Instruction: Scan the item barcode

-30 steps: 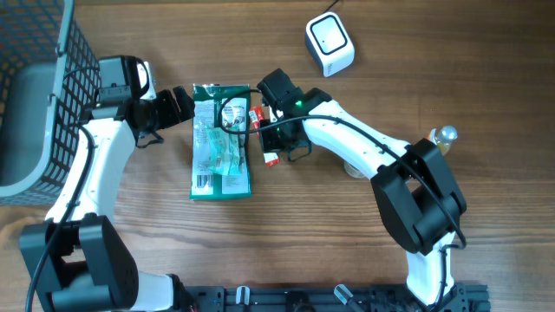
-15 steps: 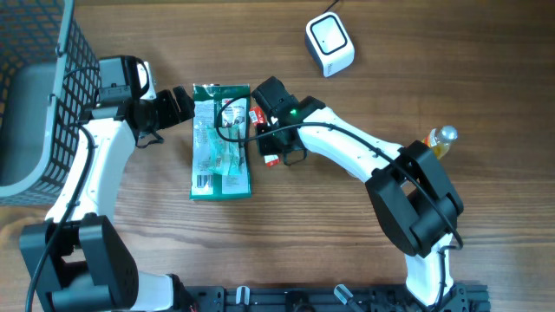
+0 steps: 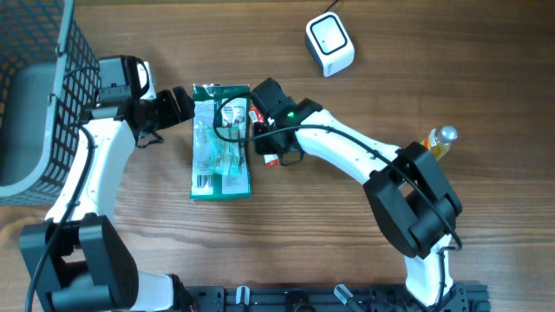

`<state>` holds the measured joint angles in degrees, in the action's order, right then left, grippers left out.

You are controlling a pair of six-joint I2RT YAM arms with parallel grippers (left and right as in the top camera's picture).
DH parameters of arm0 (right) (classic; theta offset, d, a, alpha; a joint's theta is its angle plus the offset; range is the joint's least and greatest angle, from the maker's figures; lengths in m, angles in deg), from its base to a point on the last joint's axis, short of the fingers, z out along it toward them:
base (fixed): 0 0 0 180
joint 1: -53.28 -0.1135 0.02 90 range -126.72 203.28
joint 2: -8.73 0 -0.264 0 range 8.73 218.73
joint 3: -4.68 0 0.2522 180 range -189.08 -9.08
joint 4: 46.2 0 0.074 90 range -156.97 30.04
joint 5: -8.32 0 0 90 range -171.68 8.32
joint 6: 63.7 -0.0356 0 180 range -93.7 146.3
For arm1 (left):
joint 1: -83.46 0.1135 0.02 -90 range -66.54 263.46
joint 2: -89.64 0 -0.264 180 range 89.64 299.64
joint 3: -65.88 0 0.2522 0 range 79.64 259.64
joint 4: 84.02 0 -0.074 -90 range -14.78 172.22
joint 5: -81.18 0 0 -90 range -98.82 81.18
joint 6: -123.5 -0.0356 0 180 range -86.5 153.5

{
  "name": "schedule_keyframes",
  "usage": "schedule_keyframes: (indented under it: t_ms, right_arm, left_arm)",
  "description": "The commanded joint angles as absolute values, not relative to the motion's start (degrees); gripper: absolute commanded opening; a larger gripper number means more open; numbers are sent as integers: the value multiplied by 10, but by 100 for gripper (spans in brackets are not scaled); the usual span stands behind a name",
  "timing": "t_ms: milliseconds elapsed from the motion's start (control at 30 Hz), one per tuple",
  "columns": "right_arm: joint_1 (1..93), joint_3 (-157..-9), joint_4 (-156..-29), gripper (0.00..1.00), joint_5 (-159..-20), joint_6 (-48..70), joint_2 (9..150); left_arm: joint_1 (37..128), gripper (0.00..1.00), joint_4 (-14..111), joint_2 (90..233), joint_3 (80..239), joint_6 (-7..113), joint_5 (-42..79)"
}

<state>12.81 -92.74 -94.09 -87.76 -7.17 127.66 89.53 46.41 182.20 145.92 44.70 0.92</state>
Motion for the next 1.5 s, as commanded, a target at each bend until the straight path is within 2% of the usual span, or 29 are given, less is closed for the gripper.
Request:
schedule_keyframes:
  t_ms: [0, 333, 700, 767, 1167, 1300, 1367, 1467]
  right_arm:
    - [123, -903, -929, 6, -861, -84, 1285]
    - [123, -889, -927, 9, -862, -84, 1285]
    - [123, -889, -993, 9, -862, -80, 1285]
    - [124, -889, -1009, 12, -862, -46, 1285]
    - [146, -982, -1190, 12, -896, 38, 1285]
    - [146, -1007, -1216, 15, -893, 40, 1282]
    - [146, -1011, -1244, 22, -885, 42, 1281]
    - [147, -1008, -1284, 24, -841, 34, 1281]
  left_arm:
    - [900, 100, 466, 1816, 1467, 442, 5]
    - [900, 100, 466, 1816, 1467, 442, 5]
    - [900, 100, 466, 1816, 1467, 442, 5]
    - [900, 100, 466, 1816, 1467, 442, 5]
    - [900, 100, 466, 1816, 1467, 442, 5]
    - [900, 100, 466, 1816, 1467, 442, 5]
    - [900, 100, 466, 1816, 1467, 442, 5]
    - [900, 100, 466, 1816, 1467, 442, 5]
